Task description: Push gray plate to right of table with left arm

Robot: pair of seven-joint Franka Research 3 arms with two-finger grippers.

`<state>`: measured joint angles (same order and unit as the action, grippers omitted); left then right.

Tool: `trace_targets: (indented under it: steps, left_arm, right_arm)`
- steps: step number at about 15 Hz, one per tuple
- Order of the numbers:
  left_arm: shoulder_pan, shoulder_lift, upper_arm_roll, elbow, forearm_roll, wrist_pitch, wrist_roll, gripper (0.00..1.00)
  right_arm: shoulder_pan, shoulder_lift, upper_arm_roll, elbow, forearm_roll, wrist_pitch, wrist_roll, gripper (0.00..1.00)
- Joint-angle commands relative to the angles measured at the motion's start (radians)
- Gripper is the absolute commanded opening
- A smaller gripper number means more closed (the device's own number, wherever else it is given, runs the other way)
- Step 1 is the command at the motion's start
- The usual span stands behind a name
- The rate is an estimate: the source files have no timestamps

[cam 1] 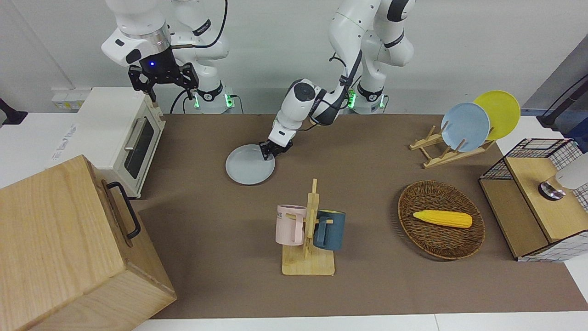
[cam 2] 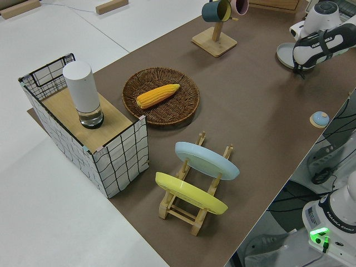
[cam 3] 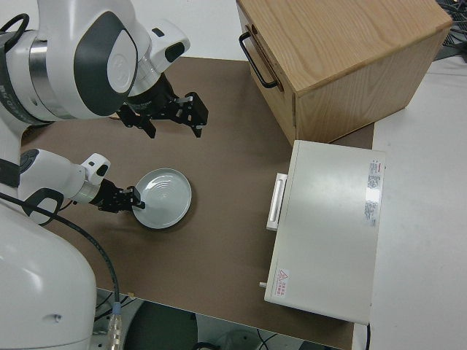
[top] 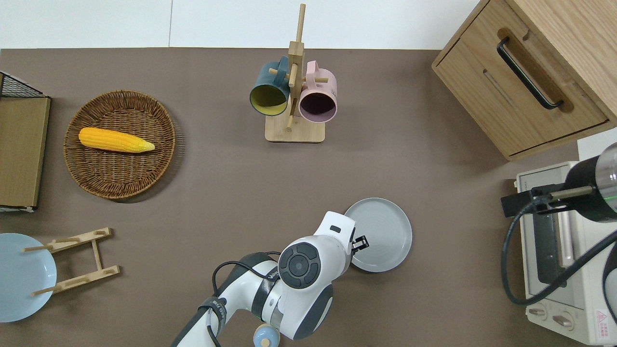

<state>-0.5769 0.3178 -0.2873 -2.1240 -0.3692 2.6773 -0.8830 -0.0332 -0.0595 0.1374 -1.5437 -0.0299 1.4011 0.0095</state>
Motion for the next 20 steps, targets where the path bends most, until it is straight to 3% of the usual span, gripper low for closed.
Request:
trace_targets:
  steps: [1, 3, 7, 11, 14, 20]
  left_arm:
    - [-0.021, 0.021, 0.013, 0.015, 0.084, 0.009, -0.088, 0.99]
    - [-0.018, 0.003, 0.019, 0.016, 0.140, -0.008, -0.105, 1.00]
    - [0.008, -0.077, 0.036, 0.032, 0.242, -0.183, -0.096, 1.00]
    - [0.096, -0.089, 0.036, 0.030, 0.361, -0.272, -0.048, 1.00]
    - [0.207, -0.118, 0.034, 0.030, 0.380, -0.333, 0.092, 1.00]
    - [0.478, -0.291, 0.036, 0.032, 0.366, -0.565, 0.470, 1.00]
  right_arm:
    - [-0.024, -0.010, 0.019, 0.001, -0.010, -0.014, -0.008, 0.996]
    - [-0.024, -0.010, 0.019, 0.001, -0.008, -0.014, -0.008, 0.996]
    - [-0.024, -0.010, 0.019, 0.001, -0.008, -0.014, -0.008, 0.996]
    - [-0.024, -0.010, 0.019, 0.001, -0.008, -0.014, -0.008, 0.996]
    - [-0.024, -0.010, 0.019, 0.001, -0.010, -0.014, -0.008, 0.996]
    - [-0.024, -0.010, 0.019, 0.001, -0.010, -0.014, -0.008, 0.996]
